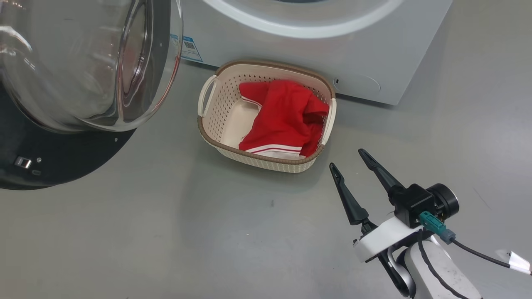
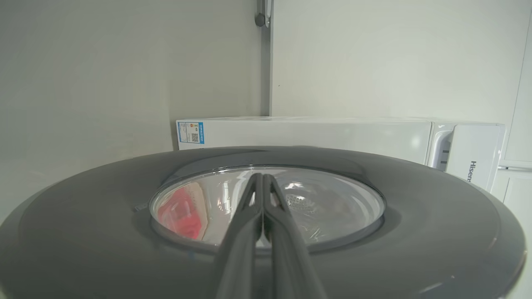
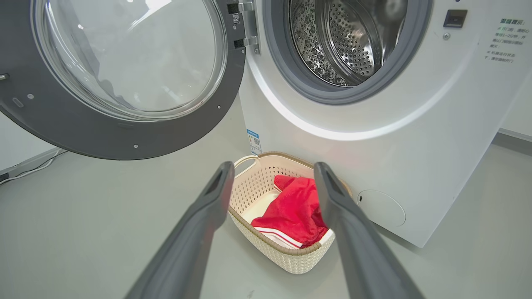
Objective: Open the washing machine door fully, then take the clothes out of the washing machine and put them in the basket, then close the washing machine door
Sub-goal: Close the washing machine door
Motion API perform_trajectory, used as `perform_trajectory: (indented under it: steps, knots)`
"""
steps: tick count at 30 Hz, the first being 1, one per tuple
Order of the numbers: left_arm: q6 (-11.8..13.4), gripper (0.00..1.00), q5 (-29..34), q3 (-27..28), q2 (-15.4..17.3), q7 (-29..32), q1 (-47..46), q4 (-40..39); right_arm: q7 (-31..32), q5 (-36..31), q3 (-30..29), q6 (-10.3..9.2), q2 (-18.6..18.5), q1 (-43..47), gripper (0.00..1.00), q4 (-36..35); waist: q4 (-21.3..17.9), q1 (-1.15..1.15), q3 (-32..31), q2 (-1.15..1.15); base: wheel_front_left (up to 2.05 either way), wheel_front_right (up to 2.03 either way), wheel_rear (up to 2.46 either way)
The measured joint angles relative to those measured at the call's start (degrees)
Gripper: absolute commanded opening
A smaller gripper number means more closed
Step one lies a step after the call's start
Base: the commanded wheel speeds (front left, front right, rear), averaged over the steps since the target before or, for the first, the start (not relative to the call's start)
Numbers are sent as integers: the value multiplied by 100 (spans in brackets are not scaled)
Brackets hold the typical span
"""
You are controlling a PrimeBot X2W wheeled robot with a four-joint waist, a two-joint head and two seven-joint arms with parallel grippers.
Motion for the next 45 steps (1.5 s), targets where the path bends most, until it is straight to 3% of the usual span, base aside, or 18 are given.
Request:
perform_trajectory:
  steps: [16, 23, 45]
  knots:
    - [-520, 0, -375, -42, -380, 1068, 337, 25, 0, 41, 2, 0, 40, 11, 100, 48, 72, 0, -252, 0, 0, 0, 0]
    - [-620, 0, -516, -52, -460, 1458, 558, -29, 0, 99, 14, 0, 73, 15, 100, 48, 70, 0, -326, 0, 0, 0, 0]
    - [-862, 0, -992, -279, -1419, 2506, 1010, -543, 0, 140, 80, -1, 140, 238, 100, 68, 174, 0, -609, 0, 0, 0, 0]
